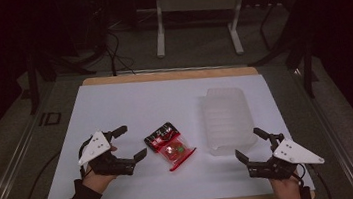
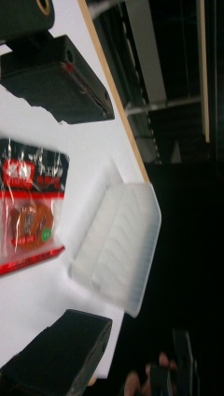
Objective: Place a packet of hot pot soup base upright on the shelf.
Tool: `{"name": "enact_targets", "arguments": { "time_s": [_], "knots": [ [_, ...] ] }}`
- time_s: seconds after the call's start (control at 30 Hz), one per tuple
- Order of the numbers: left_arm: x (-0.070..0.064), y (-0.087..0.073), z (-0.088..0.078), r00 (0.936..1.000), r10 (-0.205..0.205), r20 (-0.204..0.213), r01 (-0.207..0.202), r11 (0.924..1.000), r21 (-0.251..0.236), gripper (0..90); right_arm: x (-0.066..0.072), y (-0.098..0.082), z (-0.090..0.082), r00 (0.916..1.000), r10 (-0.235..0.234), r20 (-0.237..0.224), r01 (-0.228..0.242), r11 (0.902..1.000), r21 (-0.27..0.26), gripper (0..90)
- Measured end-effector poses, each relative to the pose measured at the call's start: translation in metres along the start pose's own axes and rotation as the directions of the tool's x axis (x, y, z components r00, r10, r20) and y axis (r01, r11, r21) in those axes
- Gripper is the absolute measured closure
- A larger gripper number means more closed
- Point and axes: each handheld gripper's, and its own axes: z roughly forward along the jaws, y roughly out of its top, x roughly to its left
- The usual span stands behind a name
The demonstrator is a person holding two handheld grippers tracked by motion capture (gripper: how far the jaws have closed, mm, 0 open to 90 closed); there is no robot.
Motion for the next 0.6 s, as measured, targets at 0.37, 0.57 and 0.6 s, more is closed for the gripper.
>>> {"name": "enact_targets", "arguments": {
  "time_s": [0.37, 0.57, 0.6],
  "knots": [
    [0.014, -0.002, 0.024, 0.9970, -0.041, -0.066, 0.044, 0.9975, 0.055, 11.9, 0.003, 0.000, 0.002, 0.9999, 0.013, -0.006, -0.013, 0.9999, 0.008, 11.4],
    [0.023, -0.009, 0.038, 0.9941, -0.051, -0.096, 0.060, 0.9935, 0.097, 14.9, 0.005, 0.000, 0.003, 0.9999, 0.012, 0.001, -0.012, 0.9998, 0.014, 11.4],
    [0.025, -0.010, 0.040, 0.9940, -0.054, -0.095, 0.064, 0.9926, 0.103, 15.4, 0.005, 0.000, 0.004, 0.9999, 0.015, -0.005, -0.015, 0.9998, 0.013, 11.4]
  ]
}}
